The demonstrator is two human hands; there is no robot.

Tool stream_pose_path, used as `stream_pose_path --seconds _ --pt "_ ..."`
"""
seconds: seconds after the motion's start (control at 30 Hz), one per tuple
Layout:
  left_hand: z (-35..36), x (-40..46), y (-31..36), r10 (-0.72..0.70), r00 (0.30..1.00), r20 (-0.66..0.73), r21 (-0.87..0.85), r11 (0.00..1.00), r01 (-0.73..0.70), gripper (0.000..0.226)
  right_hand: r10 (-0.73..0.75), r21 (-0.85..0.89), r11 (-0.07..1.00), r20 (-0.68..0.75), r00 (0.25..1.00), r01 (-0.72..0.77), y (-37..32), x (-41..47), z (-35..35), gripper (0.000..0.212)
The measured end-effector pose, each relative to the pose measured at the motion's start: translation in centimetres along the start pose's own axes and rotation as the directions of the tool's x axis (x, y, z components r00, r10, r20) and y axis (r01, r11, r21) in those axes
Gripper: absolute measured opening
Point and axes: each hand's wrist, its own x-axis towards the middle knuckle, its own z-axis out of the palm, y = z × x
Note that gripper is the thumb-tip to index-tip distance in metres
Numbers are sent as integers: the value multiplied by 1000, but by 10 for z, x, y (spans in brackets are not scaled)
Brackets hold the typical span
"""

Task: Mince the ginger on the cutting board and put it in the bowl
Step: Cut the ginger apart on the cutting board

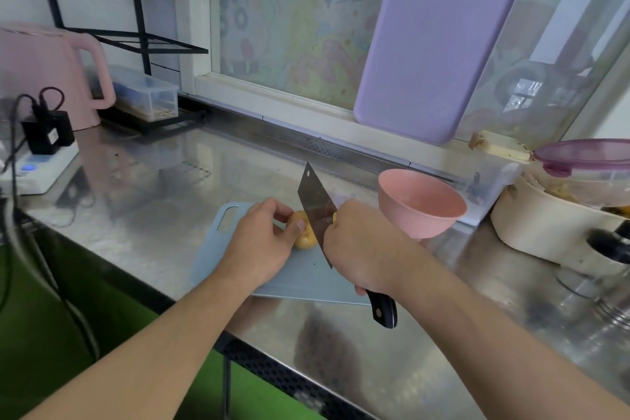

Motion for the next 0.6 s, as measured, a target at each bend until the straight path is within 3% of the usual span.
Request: stream_pose_path --seconds 0.07,0.1,0.17,0.23,0.37,0.6 --pt "0 0 1 5 1000 0 -11 1000 -5 10 10 -26 1000 44 999 -9 6 3 1 31" --pt "0 -1 2 7 1000 2 -23 1000 -7 10 62 -8 998 1 998 -62 3 2 2 28" --pt "-1 -1 3 10 1000 3 -44 999 -10 10 115 162 981 -20 993 -110 -1 8 2 30" --pt "-1 -1 3 14 1000 6 -58 998 -14 10 95 279 958 -103 990 -63 7 21 4 32" --pt "-3 -3 1 19 1000 14 -53 998 -19 9 88 210 975 -32 996 -79 -1 44 22 29" --pt "-4 -7 2 -10 999 50 -25 1000 11 15 34 177 984 -134 990 -10 -7 54 41 36"
